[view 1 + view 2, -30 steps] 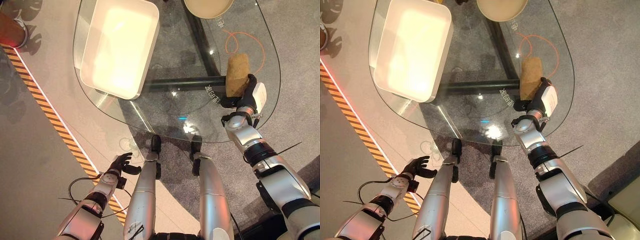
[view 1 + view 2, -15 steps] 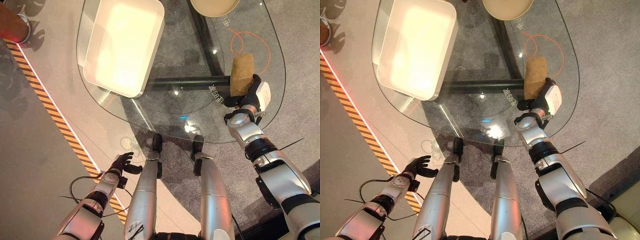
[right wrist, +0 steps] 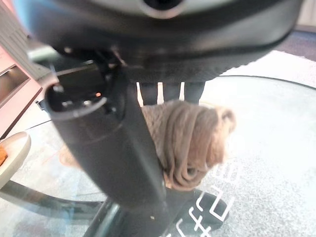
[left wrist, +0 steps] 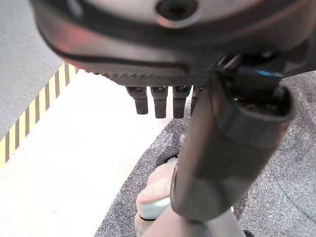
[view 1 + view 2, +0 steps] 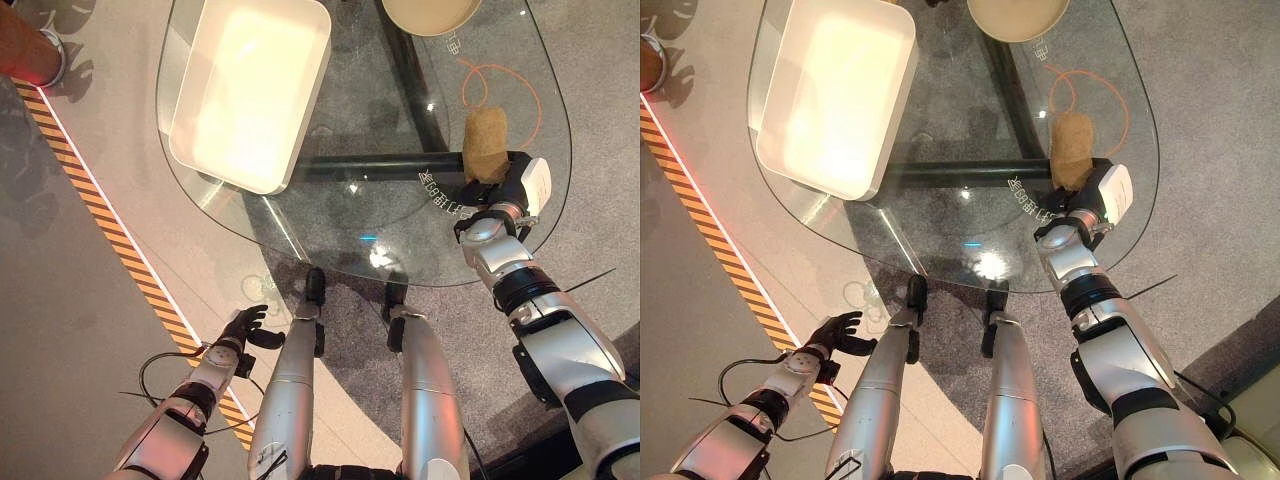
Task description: Wipe the table with a cloth and put it in the basket.
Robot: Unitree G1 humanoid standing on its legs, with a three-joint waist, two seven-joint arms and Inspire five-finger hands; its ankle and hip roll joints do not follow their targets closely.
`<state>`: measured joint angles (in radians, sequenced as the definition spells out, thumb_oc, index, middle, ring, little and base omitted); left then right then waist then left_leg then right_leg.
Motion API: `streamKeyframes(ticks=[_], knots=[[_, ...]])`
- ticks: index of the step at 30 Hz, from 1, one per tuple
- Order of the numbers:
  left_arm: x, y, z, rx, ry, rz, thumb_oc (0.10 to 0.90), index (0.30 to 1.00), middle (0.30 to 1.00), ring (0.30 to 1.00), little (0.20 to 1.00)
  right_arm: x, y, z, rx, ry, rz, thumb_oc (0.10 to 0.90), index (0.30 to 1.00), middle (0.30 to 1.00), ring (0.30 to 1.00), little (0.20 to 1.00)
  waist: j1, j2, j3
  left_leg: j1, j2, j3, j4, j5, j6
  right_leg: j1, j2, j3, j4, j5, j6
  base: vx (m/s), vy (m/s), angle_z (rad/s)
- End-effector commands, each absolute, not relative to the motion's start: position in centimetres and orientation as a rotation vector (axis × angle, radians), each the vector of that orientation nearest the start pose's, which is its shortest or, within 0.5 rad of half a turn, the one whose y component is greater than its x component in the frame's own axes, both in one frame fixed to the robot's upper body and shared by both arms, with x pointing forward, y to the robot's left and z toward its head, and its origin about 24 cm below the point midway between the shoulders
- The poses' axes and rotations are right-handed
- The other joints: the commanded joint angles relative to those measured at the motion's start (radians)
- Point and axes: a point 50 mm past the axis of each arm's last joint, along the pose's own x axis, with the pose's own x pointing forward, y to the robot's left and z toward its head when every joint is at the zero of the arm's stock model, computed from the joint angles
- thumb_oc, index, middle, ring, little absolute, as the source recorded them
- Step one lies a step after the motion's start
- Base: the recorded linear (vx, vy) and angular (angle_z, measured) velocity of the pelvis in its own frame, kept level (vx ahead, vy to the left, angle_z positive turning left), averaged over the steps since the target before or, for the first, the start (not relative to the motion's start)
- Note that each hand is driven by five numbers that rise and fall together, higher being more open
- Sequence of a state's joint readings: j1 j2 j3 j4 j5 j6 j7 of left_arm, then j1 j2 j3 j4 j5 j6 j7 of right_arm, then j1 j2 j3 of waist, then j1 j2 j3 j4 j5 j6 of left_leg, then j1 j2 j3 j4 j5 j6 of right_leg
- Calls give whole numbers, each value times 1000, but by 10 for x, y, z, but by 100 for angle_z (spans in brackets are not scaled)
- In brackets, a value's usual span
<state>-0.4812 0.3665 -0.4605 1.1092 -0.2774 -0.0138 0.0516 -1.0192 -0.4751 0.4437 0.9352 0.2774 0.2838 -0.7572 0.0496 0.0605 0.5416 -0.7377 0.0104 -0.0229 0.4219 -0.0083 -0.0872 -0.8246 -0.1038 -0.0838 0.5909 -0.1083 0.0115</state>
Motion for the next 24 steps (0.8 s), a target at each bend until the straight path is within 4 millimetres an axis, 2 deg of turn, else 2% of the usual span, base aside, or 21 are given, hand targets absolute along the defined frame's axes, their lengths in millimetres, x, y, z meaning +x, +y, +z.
streamKeyframes(ticks=[1, 12, 20, 24], knots=[[265, 216, -80, 408, 751, -57, 800, 900, 900, 900, 900, 399, -226, 171, -573, 14, -701, 100, 300, 300, 300, 200, -2, 56, -22, -15, -48, 74, 49, -37, 63, 30, 41, -57, -18, -10, -12, 0, 0, 0], [267, 215, -78, 409, 749, -60, 800, 900, 900, 900, 900, 401, -225, 173, -604, 6, -678, 100, 300, 300, 300, 200, -1, 55, -22, -19, -48, 74, 47, -35, 65, 25, 40, -60, -20, -6, -11, 0, 0, 0], [265, 218, -79, 406, 748, -56, 800, 900, 900, 900, 900, 402, -221, 182, -641, -33, -663, 100, 300, 300, 300, 200, 2, 57, -22, -21, -51, 73, 45, -34, 66, 22, 42, -59, -21, -5, -10, 0, 2, 0], [267, 217, -78, 411, 747, -60, 800, 900, 900, 900, 900, 404, -213, 189, -677, -70, -630, 100, 300, 300, 300, 200, 5, 58, -22, -19, -52, 72, 42, -32, 65, 25, 39, -63, -25, -2, -9, 0, 0, 0]])
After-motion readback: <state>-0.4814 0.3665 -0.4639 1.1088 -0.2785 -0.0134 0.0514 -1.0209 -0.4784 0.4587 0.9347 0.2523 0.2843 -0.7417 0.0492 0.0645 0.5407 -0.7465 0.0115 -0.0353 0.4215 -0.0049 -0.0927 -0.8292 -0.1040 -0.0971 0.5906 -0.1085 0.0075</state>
